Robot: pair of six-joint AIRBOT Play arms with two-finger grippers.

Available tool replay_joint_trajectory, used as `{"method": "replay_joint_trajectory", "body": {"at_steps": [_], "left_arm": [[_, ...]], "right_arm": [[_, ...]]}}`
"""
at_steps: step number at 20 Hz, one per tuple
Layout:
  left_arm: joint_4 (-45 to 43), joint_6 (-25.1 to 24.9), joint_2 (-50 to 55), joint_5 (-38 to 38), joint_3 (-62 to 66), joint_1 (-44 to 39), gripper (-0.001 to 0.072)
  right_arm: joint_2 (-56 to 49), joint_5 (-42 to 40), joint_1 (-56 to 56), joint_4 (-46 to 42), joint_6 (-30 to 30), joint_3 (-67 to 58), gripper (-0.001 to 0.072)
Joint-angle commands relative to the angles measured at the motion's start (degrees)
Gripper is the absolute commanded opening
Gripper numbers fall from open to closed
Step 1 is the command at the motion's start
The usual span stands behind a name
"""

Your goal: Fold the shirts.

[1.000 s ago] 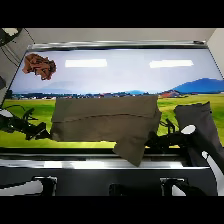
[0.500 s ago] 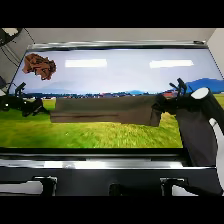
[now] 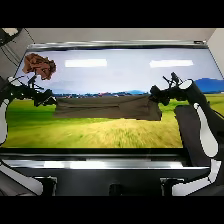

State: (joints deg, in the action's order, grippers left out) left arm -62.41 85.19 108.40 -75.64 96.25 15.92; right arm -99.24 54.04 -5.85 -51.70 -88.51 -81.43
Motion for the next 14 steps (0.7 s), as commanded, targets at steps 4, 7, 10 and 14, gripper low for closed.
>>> {"method": "replay_joint_trajectory", "body": {"at_steps": [4,7,10,14], "left_arm": [[-0.1,0.3,2.4,-6.8,4.3,1.4,0.0627],[-0.1,0.4,-0.5,-7.8,6.4,3.8,0.0615],[0.0,0.4,-4.2,-7.5,6.4,4.1,0.0614],[0.1,0.3,-8.6,-7.5,6.4,2.2,0.0613]], "right_arm": [[1.9,5.7,-2.6,-3.6,5.2,-1.9,0.0705],[4.0,12.2,-6.8,-13.3,2.4,-2.0,0.0715],[1.6,15.0,-8.1,-13.3,2.4,-2.1,0.072],[-3.1,14.6,-7.9,-5.6,3.7,-2.1,0.072]]}}
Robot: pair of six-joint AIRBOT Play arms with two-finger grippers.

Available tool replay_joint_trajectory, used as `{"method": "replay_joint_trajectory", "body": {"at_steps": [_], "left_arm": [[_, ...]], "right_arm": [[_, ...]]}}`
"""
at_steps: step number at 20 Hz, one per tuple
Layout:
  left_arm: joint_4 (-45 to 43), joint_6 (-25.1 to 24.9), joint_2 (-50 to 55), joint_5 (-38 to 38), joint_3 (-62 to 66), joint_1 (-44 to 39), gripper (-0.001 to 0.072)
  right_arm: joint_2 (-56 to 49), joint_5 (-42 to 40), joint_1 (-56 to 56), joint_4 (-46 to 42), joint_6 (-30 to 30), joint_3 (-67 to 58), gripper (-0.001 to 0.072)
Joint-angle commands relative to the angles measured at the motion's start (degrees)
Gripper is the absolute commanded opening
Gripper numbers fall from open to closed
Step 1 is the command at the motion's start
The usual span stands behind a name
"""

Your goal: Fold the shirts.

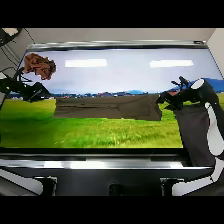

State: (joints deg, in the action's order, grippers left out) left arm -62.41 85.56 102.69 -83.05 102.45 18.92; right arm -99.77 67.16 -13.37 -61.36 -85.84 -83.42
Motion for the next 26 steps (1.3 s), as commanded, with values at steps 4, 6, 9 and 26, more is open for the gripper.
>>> {"method": "replay_joint_trajectory", "body": {"at_steps": [4,6,9,26], "left_arm": [[0.1,-0.3,-5.4,0.0,0.2,-3.9,0.0612],[0.1,-0.3,-6.1,-0.1,0.2,-5.5,0.0612],[0.1,-0.3,-6.7,-0.1,0.2,-8.1,0.0612],[20.0,-6.1,-0.2,23.4,-16.9,-45.2,0.0029]], "right_arm": [[-6.4,2.3,-0.3,10.8,1.5,-0.1,0.0719],[-7.2,3.1,0.2,14.3,2.8,-0.1,0.0715],[-7.3,2.5,3.3,15.7,4.2,-0.1,0.0684],[27.5,18.2,14.3,3.3,-14.5,-0.7,0.004]]}}
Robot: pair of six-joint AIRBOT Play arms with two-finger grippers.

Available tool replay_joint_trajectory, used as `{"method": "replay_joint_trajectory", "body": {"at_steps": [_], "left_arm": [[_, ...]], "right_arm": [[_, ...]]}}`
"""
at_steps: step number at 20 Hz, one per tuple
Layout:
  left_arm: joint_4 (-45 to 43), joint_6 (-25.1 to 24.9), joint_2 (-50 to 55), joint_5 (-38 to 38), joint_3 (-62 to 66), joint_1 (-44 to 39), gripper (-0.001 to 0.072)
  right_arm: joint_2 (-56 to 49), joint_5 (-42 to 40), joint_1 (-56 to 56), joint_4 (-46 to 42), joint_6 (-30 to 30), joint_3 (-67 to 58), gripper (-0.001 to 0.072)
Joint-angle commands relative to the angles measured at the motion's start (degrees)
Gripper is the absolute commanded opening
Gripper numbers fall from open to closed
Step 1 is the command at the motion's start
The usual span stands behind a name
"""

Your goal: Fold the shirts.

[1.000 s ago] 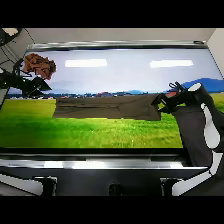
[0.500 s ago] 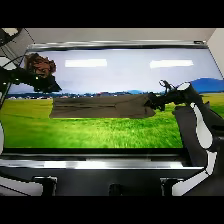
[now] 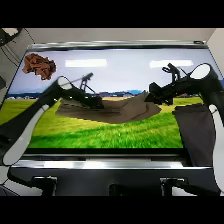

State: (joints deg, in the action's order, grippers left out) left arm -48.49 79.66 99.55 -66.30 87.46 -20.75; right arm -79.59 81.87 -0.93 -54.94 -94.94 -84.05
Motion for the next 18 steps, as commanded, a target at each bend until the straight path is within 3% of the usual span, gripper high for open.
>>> {"method": "replay_joint_trajectory", "body": {"at_steps": [1,5,9,10,13,16,18], "left_arm": [[8.1,0.0,4.5,7.4,-1.9,-6.6,0.003],[20.0,-0.3,10.5,6.6,-1.9,-11.6,0.0029],[30.9,-4.7,12.0,13.0,-1.9,-15.8,0.0027],[29.6,-4.8,11.3,13.0,-1.9,-15.0,0.0026],[15.1,-4.1,4.7,9.9,-1.9,-8.7,0.0025],[0.6,-2.9,-6.7,7.8,-1.9,0.6,0.0025],[-3.6,-2.9,-14.6,7.8,-1.9,8.2,0.0026]], "right_arm": [[10.5,3.4,1.8,-3.3,-6.5,-0.1,0.004],[19.3,3.7,1.8,-3.9,-12.3,-0.1,0.004],[21.1,6.4,1.8,-5.0,-14.0,-0.1,0.004],[20.5,6.6,1.8,-5.2,-14.0,-0.1,0.004],[16.9,3.4,1.9,-3.3,-13.6,-0.1,0.004],[10.8,-3.5,6.7,1.1,-11.6,-0.1,0.004],[5.5,-9.3,11.7,3.5,-11.1,-0.1,0.004]]}}
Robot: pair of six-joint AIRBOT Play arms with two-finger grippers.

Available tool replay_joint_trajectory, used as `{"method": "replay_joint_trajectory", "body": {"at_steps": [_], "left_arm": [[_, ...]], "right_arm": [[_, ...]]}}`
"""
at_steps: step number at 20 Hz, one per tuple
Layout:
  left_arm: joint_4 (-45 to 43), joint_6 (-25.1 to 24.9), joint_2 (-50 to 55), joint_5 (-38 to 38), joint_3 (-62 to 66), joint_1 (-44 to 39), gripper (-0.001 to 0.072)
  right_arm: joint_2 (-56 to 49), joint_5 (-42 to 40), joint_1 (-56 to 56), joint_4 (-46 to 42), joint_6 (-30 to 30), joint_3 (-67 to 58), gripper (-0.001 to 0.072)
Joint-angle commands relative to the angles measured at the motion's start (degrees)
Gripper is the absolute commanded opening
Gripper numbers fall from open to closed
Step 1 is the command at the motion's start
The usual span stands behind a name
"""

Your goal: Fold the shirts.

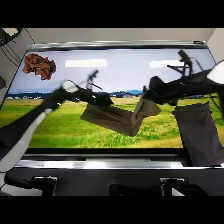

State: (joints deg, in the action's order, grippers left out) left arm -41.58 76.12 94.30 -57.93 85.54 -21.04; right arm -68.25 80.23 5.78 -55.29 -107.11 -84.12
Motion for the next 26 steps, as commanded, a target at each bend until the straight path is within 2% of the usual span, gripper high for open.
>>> {"method": "replay_joint_trajectory", "body": {"at_steps": [1,6,9,12,13,14,15,17,20,22,24,25,26], "left_arm": [[-10.6,0.6,-12.6,-0.6,0.0,12.0,0.0027],[-10.6,0.6,-24.9,-2.3,0.0,26.1,0.0027],[-10.6,0.3,-28.2,-4.7,-0.1,29.2,0.0027],[-10.8,0.1,-28.5,-5.2,-0.2,29.4,0.0027],[-10.8,0.1,-28.4,-4.9,-0.4,29.4,0.0028],[-10.8,0.1,-28.4,-4.5,-0.9,29.4,0.0028],[-10.9,0.1,-28.4,-4.4,-1.5,29.4,0.0028],[-11.6,0.1,-28.4,-4.4,-2.8,29.4,0.0028],[-13.6,0.1,-28.4,-4.4,-4.3,29.6,0.0028],[-15.1,0.1,-28.5,-4.4,-4.7,29.6,0.0028],[-16.1,0.1,-28.5,-4.4,-4.7,29.6,0.0028],[-16.1,0.1,-28.5,-4.4,-4.7,29.6,0.0029],[-16.1,0.1,-28.5,-4.4,-4.7,29.5,0.0028]], "right_arm": [[-8.5,-11.0,7.3,5.3,1.3,0.0,0.004],[-23.7,-25.4,14.6,20.6,5.5,0.0,0.0041],[-30.0,-31.2,17.1,26.9,5.6,0.0,0.0042],[-33.5,-35.3,19.3,28.3,3.8,0.0,0.0056],[-34.1,-37.2,19.9,28.9,3.8,0.0,0.0233],[-34.2,-38.5,20.2,29.9,4.0,0.0,0.0471],[-34.1,-38.5,20.2,30.5,5.7,0.0,0.056],[-33.3,-34.6,18.6,29.9,7.9,0.0,0.0577],[-29.9,-24.8,12.3,20.6,7.4,0.0,0.0577],[-26.5,-15.7,6.8,7.6,3.7,0.0,0.0577],[-23.7,-3.3,2.1,-9.7,-1.0,0.5,0.0578],[-22.7,2.2,1.1,-16.1,-1.3,2.6,0.0579],[-21.9,4.1,0.9,-18.0,0.0,6.0,0.0583]]}}
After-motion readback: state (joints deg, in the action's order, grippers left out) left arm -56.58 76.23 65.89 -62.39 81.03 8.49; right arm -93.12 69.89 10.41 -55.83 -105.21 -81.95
